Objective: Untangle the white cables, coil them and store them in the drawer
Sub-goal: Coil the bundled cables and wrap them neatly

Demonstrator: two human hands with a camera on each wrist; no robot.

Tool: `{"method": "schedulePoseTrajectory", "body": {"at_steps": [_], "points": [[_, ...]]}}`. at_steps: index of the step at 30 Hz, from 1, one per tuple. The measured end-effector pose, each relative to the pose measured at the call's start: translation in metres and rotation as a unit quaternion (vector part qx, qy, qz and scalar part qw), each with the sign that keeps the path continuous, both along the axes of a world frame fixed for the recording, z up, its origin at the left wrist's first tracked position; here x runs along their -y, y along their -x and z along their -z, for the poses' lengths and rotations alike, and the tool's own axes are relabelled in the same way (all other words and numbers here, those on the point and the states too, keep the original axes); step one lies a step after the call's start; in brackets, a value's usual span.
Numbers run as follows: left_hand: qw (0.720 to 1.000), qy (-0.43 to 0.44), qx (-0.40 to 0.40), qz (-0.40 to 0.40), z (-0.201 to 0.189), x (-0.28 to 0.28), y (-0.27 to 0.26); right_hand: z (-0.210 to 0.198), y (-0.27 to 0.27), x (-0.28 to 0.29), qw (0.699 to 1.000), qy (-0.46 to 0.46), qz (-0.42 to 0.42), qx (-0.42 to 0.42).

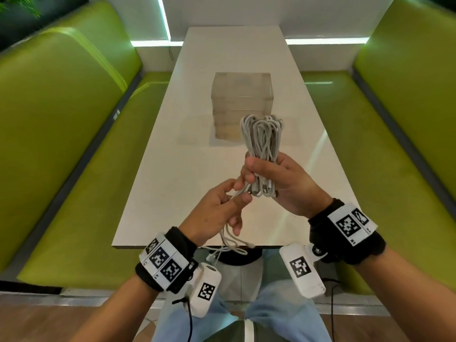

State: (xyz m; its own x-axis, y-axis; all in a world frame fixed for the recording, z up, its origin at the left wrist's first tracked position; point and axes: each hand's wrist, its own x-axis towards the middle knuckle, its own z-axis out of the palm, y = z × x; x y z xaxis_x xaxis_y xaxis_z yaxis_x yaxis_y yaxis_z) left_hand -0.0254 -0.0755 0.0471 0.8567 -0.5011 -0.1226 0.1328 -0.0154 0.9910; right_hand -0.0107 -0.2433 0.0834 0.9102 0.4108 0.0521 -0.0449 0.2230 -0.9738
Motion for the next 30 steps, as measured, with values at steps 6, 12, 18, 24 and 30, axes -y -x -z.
{"method": "schedulePoseTrajectory", "body": {"at_steps": [6,12,18,24,30], "points": [[0.998,-0.023,0.010,0.051,-0.002,-0.009,-0.012,-0.006,-0.006,0.004,0.997,-0.027,0.065,0.009],[0.999,-0.012,-0.024,0.043,-0.001,-0.008,-0.014,-0.011,-0.009,0.007,0.997,-0.021,0.072,0.007],[0.997,-0.019,-0.024,0.078,-0.006,-0.012,-0.010,-0.026,-0.010,0.025,0.975,0.209,-0.004,0.073],[0.988,0.002,-0.070,0.140,-0.010,-0.011,-0.005,-0.038,-0.017,0.028,0.883,0.430,-0.181,0.050],[0.987,0.043,-0.108,0.115,-0.009,-0.008,-0.002,-0.039,-0.020,0.026,0.837,0.467,-0.282,0.053]]}}
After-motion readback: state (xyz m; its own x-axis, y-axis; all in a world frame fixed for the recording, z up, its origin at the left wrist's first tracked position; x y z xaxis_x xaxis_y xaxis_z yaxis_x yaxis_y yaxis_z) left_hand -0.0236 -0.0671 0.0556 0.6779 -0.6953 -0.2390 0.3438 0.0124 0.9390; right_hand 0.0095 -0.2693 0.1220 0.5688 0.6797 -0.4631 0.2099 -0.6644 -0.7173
